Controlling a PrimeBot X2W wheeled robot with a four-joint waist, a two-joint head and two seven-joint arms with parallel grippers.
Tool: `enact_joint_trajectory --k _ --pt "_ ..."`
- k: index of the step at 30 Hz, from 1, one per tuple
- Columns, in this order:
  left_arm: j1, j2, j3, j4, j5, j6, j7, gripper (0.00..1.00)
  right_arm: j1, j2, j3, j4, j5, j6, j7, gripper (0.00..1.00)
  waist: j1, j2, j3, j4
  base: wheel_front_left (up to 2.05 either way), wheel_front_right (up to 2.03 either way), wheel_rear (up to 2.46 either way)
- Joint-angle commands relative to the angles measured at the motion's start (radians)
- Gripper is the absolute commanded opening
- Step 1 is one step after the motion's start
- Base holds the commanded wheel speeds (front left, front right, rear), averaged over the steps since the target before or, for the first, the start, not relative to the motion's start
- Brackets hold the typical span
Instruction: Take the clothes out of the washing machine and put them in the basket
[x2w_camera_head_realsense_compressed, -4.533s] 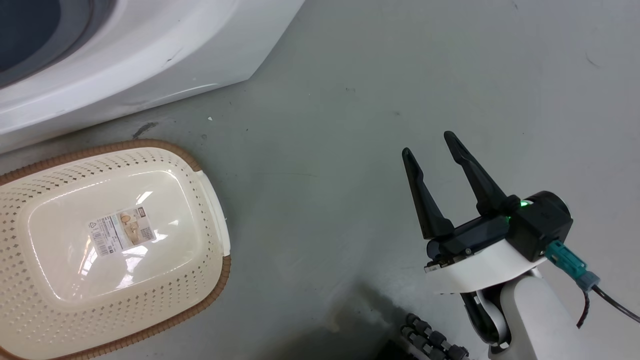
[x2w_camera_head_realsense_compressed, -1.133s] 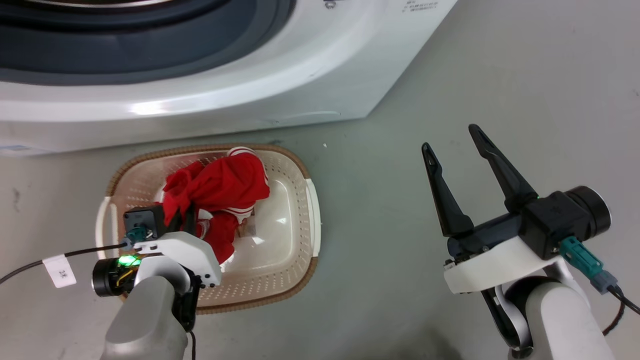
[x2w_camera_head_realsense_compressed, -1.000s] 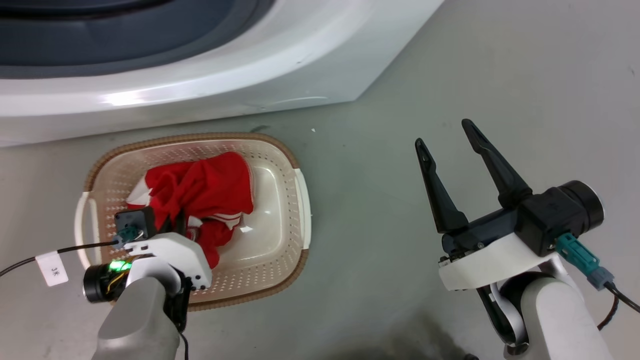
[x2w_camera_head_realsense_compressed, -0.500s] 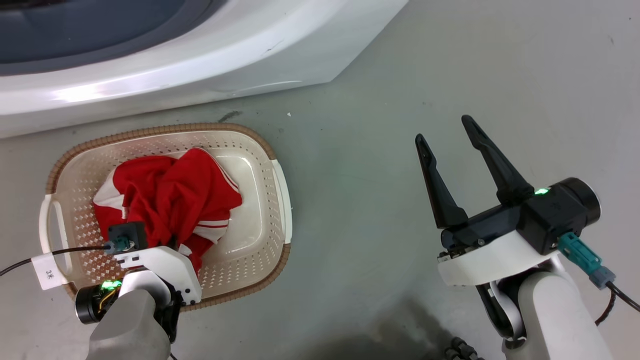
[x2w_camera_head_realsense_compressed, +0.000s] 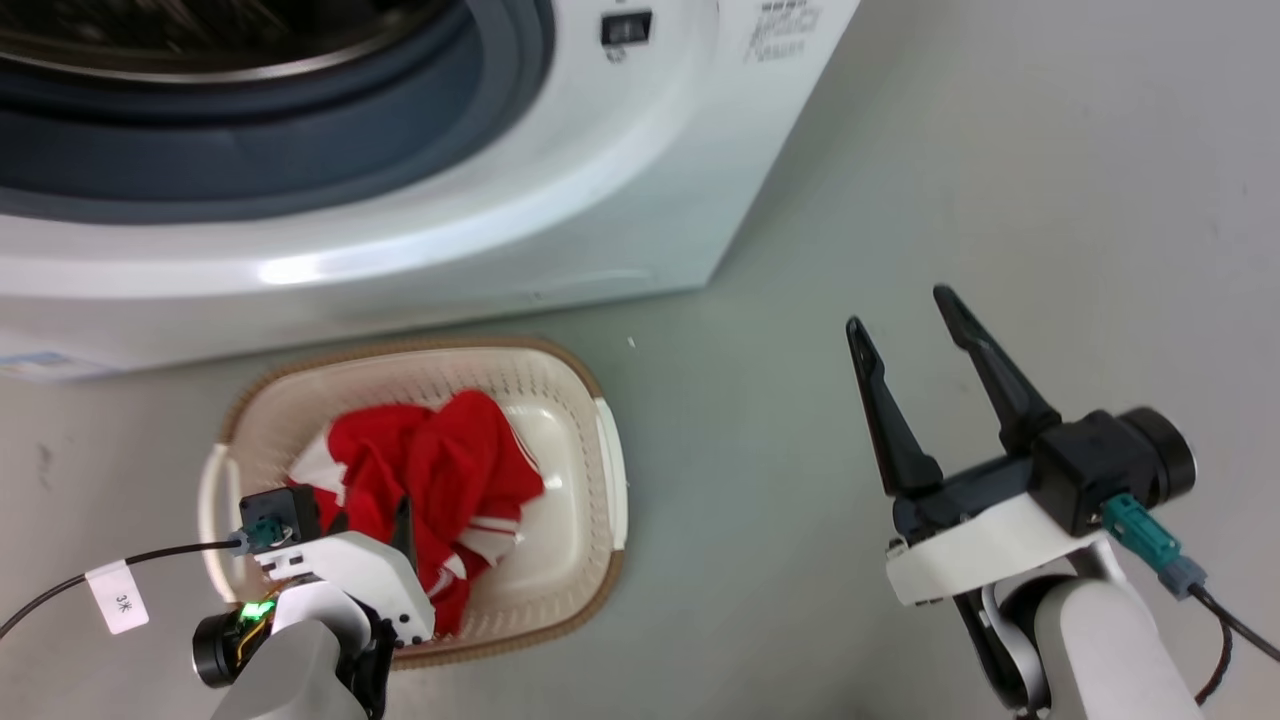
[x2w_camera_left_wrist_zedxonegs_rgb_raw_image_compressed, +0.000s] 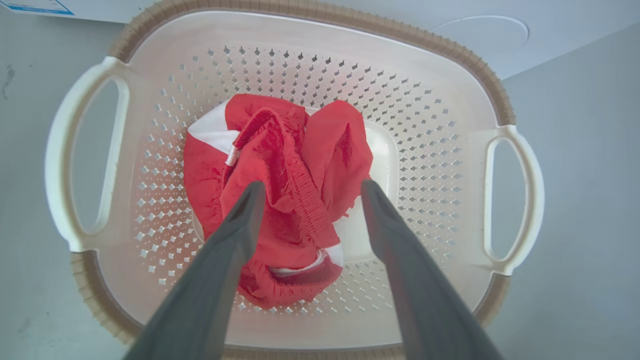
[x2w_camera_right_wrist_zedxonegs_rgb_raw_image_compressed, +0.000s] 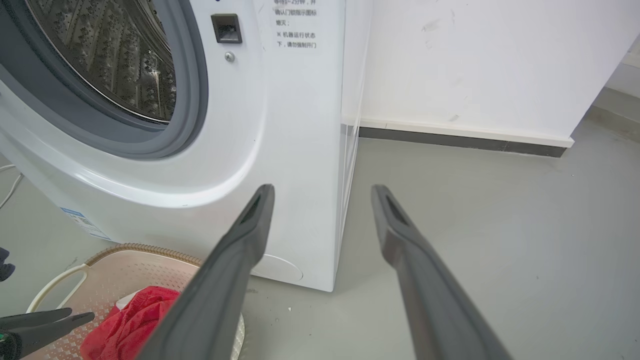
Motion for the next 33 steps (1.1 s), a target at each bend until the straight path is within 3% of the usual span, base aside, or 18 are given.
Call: enact_joint_trajectory --k 1,3,4,12,22,33 --pt "0.027 -0.004 0.007 -0.038 0.004 -0.001 -0.007 1.0 0.021 0.002 -0.006 0.008 -0.009 -0.001 0.001 1.0 0.0 0.0 -0.098 0.043 0.0 0.0 0.0" --pt "0.066 -0.005 0.012 -0.097 0.017 0.009 -0.006 1.0 0.044 0.002 -0.013 0.014 -0.008 -0.001 0.01 1.0 0.0 0.0 -0.146 0.057 0.0 0.0 0.0" --pt "0.126 -0.011 0.025 -0.206 0.042 0.026 -0.005 1.0 0.078 0.002 -0.031 0.017 -0.014 -0.001 0.02 1.0 0.0 0.0 -0.221 0.08 0.0 0.0 0.0" --pt "0.269 -0.038 0.09 -0.512 0.113 0.035 -0.005 1.0 0.161 0.002 -0.076 -0.004 -0.019 -0.001 0.05 1.0 0.0 0.0 -0.36 0.131 0.0 0.0 0.0" --pt "0.423 -0.037 0.099 -0.91 0.276 0.091 -0.006 1.0 0.256 0.002 -0.139 -0.032 -0.012 -0.001 0.087 1.0 0.0 0.0 -0.493 0.168 0.0 0.0 0.0" --pt "0.545 -0.016 0.056 -1.071 0.325 0.085 0.009 1.0 0.33 0.002 -0.159 -0.051 -0.005 -0.001 0.102 1.0 0.0 0.0 -0.555 0.17 0.0 0.0 0.0"
